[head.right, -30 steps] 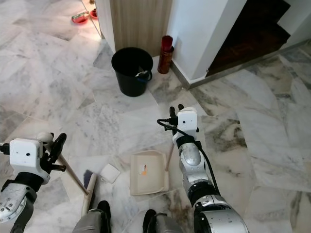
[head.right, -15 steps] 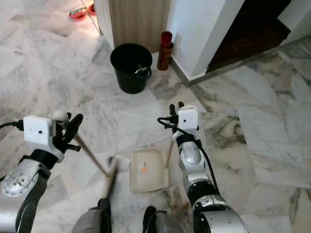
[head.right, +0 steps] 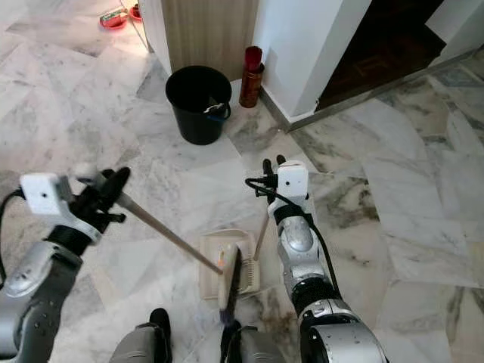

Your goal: Sweep floor

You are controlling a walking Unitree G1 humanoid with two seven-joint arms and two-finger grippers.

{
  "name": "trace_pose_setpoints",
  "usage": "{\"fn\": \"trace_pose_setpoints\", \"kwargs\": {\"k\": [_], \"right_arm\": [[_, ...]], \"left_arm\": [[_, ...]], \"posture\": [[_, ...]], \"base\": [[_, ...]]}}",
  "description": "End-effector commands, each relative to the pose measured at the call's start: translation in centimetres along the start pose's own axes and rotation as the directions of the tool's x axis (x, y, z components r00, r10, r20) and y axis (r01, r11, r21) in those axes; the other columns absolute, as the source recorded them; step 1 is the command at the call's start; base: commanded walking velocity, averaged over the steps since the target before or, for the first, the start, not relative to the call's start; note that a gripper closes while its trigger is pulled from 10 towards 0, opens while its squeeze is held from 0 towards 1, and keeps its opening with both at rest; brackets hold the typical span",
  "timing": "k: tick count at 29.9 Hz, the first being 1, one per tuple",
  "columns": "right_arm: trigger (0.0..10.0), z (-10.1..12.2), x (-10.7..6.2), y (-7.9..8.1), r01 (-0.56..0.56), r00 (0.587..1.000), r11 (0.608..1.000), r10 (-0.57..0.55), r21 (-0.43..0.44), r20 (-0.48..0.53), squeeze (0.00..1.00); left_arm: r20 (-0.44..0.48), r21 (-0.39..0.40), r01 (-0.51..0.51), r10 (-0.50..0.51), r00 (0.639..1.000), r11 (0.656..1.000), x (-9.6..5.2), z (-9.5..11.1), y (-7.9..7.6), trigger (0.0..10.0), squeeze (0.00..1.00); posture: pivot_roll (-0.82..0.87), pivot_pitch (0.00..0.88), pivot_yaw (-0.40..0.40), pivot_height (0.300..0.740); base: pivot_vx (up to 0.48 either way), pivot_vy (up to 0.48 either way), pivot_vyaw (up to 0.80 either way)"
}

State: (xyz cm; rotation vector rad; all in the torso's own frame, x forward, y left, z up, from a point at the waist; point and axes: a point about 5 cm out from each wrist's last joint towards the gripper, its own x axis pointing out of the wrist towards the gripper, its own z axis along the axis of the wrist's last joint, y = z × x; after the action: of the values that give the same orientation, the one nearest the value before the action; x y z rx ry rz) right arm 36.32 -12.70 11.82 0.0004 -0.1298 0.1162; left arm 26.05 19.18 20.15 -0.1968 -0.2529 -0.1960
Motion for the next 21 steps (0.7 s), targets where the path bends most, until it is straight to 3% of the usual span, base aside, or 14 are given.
{"fn": "trace_pose_setpoints", "kwargs": {"k": [1,5,10,21], "right_arm": [[10.0,-1.9,-0.8,-0.3,0.026,0.994,0.999,-0.024,0.024,-0.108,0.00],[10.0,-1.4,-0.2,-0.1,0.030,0.994,0.999,-0.026,0.029,-0.109,0.00],[10.0,-0.9,0.5,-0.2,0.043,0.992,0.999,-0.039,0.028,-0.116,0.00],[10.0,-0.4,1.0,-0.5,0.039,0.991,0.999,-0.035,0.031,-0.129,0.00]], "left_arm": [[0.041,0.014,0.015,-0.016,0.999,1.000,-0.2,1.3,-0.3,10.0,0.00],[0.063,0.037,0.028,-0.030,0.998,0.999,-0.4,2.6,-0.6,10.0,0.00],[0.051,0.061,-0.003,0.000,0.999,0.998,-1.0,2.7,0.2,10.0,0.00],[0.191,0.163,-0.249,0.218,0.957,0.955,-1.9,5.3,1.8,10.0,0.00]], "posture": [[0.18,0.266,-0.147,0.740],[0.20,0.222,-0.153,0.740],[0.22,0.158,-0.159,0.740],[0.23,0.061,-0.130,0.740]], "base": [[0.000,0.000,0.00],[0.000,0.000,0.00],[0.000,0.000,0.00],[0.000,0.000,0.00]]}}
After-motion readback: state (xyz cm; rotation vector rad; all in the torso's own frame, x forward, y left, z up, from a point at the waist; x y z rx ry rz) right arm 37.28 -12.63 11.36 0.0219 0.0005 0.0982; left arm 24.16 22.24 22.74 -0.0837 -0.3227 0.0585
